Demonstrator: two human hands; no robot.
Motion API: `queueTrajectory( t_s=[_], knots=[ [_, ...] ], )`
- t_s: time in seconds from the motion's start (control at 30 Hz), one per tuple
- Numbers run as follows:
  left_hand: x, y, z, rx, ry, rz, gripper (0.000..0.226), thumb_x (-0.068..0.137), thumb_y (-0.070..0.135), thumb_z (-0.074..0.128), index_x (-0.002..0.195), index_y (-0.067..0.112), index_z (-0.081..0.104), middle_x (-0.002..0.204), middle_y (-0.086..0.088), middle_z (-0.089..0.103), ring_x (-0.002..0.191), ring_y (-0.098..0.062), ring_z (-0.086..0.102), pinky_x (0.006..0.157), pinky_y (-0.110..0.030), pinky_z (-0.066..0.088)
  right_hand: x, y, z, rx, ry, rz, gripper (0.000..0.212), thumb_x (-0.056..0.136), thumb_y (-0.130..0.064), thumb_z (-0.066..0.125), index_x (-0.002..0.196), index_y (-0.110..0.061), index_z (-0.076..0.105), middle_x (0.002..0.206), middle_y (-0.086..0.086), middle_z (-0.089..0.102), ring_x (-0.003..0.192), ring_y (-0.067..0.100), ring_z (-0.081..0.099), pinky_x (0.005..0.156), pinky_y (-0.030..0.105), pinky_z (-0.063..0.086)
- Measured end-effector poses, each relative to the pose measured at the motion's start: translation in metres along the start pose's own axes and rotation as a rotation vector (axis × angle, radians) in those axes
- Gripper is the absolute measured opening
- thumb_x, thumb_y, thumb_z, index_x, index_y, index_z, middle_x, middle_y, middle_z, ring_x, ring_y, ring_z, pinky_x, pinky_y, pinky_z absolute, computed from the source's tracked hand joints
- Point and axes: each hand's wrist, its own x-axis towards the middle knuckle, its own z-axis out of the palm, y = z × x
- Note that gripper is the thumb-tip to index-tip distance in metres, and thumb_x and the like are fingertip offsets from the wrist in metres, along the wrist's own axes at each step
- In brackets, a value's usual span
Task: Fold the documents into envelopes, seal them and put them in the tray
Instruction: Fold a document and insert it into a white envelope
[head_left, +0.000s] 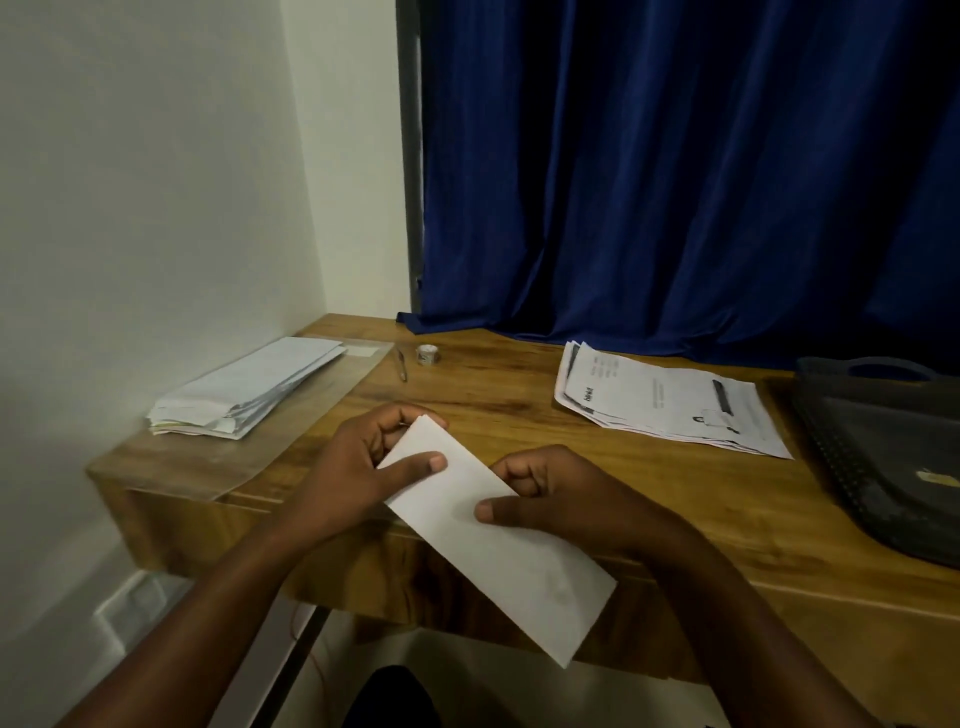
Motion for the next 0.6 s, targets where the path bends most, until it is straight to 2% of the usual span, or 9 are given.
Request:
queueTrajectory(
  t_s=[0.13,0.23,0.3,0.43,0.6],
  knots=[
    [-0.003,-0.008,-0.007,-0.011,-0.032,-0.012,0.032,0.088,0.022,0.077,0.118,0.027,0.065,0.099,0.008,0.076,0.088,-0.013,0.073,0.067,-0.025,0.058,0.015,0.008,0.014,0.059,0.016,-0.023,0.025,0.092,-0.035,0.070,0.110,-0.017,0.074,0.098,-0.001,0.078,0.087,0.016,0.076,0.080,0.033,0.062],
    [0.002,-0.017,-0.026,0.025,-0.038,-0.009,0.041,0.085,0.044,0.074,0.123,0.033,0.064,0.108,0.007,0.072,0.097,-0.018,0.071,0.081,-0.035,0.060,0.023,0.018,0.012,0.144,0.155,0.045,0.026,0.092,-0.035,0.069,0.113,-0.020,0.070,0.094,-0.002,0.078,0.083,0.015,0.076,0.075,0.034,0.062],
    [0.013,-0.025,-0.047,0.132,0.013,-0.011,0.041,0.082,0.054,0.072,0.120,0.037,0.065,0.109,0.013,0.071,0.097,-0.012,0.069,0.084,-0.034,0.058,0.028,0.029,0.008,0.189,0.304,0.114,0.028,0.093,-0.033,0.068,0.119,-0.021,0.066,0.095,-0.004,0.076,0.083,0.015,0.074,0.069,0.032,0.059],
    [0.047,-0.051,-0.102,0.432,0.127,-0.086,0.030,0.087,0.048,0.074,0.113,0.035,0.068,0.114,0.016,0.069,0.099,-0.005,0.066,0.081,-0.025,0.051,0.034,0.045,0.007,0.297,0.449,0.184,0.038,0.096,-0.029,0.065,0.132,-0.018,0.056,0.100,-0.007,0.066,0.089,0.018,0.068,0.065,0.031,0.053],
    [0.087,-0.097,-0.164,0.791,0.168,-0.301,0.036,0.086,0.046,0.076,0.114,0.025,0.069,0.122,0.001,0.068,0.111,-0.017,0.063,0.095,-0.035,0.051,0.038,0.052,0.012,0.276,0.505,0.117,0.045,0.096,-0.027,0.066,0.138,-0.018,0.052,0.103,-0.010,0.060,0.085,0.007,0.060,0.062,0.025,0.048]
  ],
)
